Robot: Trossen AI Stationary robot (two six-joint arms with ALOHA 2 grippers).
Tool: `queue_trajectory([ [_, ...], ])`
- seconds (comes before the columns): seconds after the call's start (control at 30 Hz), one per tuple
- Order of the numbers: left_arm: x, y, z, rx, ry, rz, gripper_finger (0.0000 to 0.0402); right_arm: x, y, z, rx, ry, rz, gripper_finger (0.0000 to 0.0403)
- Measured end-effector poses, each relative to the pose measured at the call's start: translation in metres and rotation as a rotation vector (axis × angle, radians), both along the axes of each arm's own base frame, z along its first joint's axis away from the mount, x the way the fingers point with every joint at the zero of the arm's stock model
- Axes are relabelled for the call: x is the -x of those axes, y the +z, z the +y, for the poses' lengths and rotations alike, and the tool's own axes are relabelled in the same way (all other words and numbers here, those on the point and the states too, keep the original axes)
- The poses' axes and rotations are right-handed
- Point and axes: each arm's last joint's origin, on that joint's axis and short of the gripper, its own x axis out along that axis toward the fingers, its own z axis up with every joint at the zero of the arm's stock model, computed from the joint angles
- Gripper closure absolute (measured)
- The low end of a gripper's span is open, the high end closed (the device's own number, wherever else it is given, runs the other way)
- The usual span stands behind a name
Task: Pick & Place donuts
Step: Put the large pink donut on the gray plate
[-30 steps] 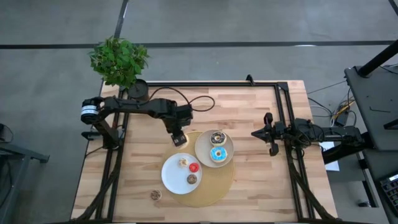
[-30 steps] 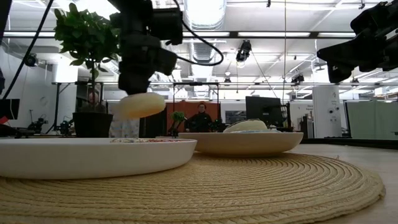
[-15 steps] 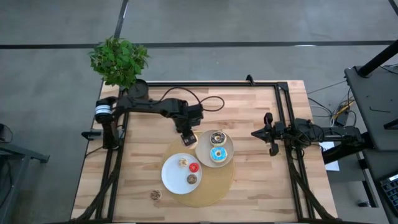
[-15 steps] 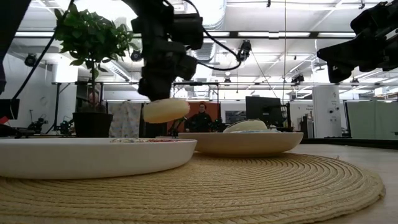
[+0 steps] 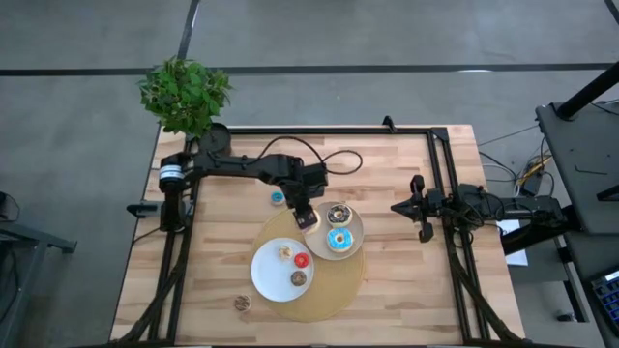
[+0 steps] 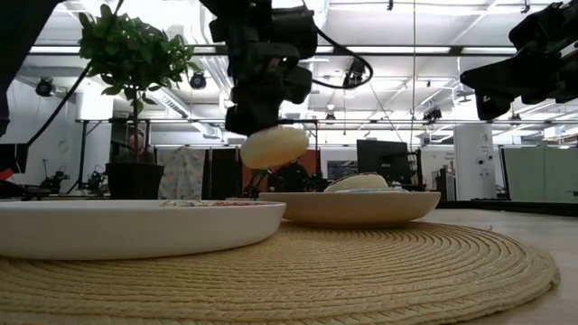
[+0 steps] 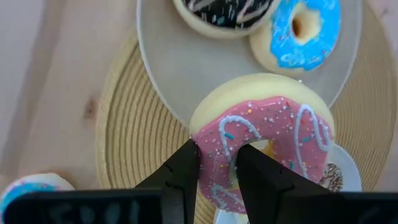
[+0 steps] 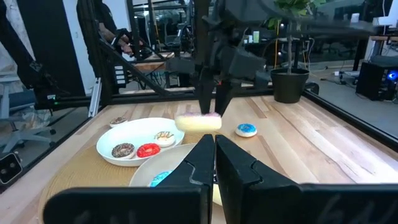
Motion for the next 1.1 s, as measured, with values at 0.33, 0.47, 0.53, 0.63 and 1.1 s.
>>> queue_trajectory([
  [0.33,-0.002,-0.003,-0.005,0.039,0.106,0.03,0.0323,0.0,0.0,0.0,0.004,0.0,0.0,0.0394],
  [0.47,-0.002,-0.003,-0.004,0.084,0.236,0.053,0.0323,0.0,0.0,0.0,0.0,0.0,0.0,0.0394],
  [0.53,-0.003,-0.003,-0.004,0.1,0.28,0.058,0.0323,0.0,0.0,0.0,0.004,0.0,0.0,0.0394],
  [0.63,-0.005,-0.002,-0.004,0.114,0.318,0.043,0.0323,0.0,0.0,0.0,0.001,0.0,0.0,0.0394],
  [1.1,-0.017,0.001,-0.011,0.167,0.399,-0.05,0.0323,0.0,0.0,0.0,0.001,0.0,0.0,0.0394],
])
